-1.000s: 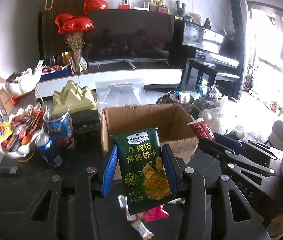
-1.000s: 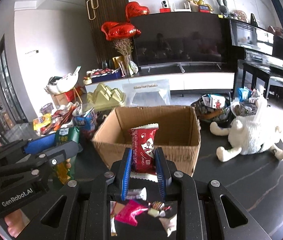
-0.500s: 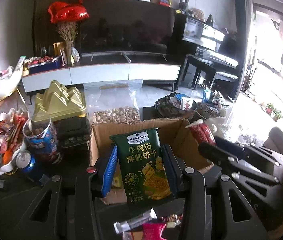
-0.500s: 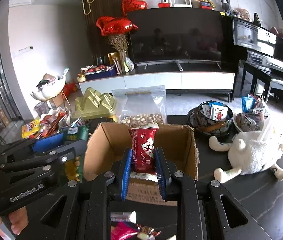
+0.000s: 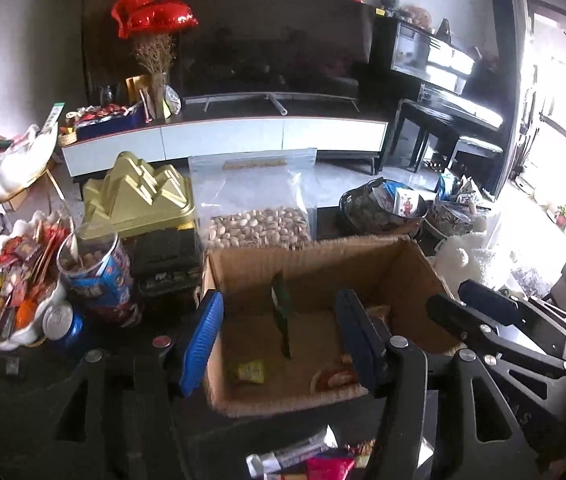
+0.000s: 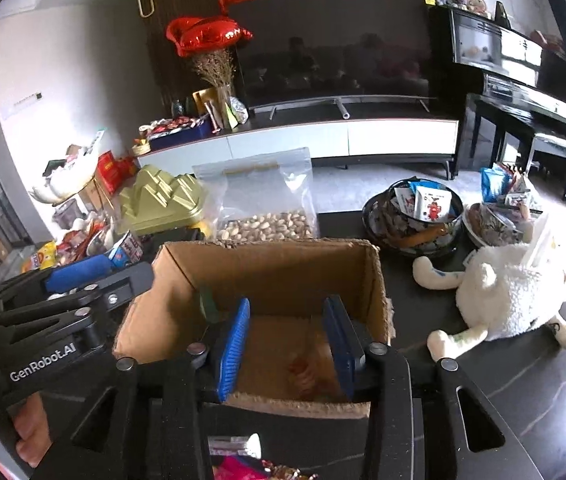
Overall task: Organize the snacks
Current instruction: 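Lower both held snacks into the cardboard box and release them, then grasp the pink snack pack with the left gripper while the right gripper grasps the white pastry packet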
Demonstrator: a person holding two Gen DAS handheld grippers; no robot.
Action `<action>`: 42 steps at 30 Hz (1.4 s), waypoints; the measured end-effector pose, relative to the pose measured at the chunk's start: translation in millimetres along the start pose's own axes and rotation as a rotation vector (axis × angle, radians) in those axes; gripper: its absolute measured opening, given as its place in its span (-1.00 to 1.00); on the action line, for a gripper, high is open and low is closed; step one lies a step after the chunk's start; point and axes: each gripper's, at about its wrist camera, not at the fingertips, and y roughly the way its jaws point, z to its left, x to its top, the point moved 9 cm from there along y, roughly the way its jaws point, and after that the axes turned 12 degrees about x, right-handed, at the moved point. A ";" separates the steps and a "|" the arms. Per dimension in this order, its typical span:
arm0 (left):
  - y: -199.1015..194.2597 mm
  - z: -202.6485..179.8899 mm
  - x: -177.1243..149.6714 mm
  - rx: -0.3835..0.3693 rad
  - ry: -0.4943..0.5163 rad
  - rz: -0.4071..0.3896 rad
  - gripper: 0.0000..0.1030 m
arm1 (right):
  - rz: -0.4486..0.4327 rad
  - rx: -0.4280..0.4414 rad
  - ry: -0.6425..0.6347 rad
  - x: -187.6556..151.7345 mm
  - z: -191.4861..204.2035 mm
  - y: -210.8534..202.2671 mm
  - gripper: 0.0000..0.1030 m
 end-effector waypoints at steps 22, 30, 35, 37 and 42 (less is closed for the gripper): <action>-99.0 -5.5 -79.6 0.000 0.050 -0.086 0.25 | -0.067 0.033 -0.032 -75.5 31.8 -88.3 0.17; -107.7 -12.0 -108.3 -0.017 0.068 -0.074 0.35 | -0.053 0.011 -0.031 -102.9 28.2 -99.6 0.37; -106.8 -17.4 -128.3 -0.009 0.095 -0.062 0.35 | -0.036 0.005 -0.021 -123.4 23.3 -99.9 0.49; -105.2 -19.0 -135.8 -0.020 0.097 -0.048 0.37 | -0.024 0.011 -0.011 -131.9 20.8 -98.7 0.49; -95.3 -21.1 -156.5 -0.028 0.097 -0.006 0.39 | 0.014 0.008 -0.001 -152.0 15.4 -91.4 0.49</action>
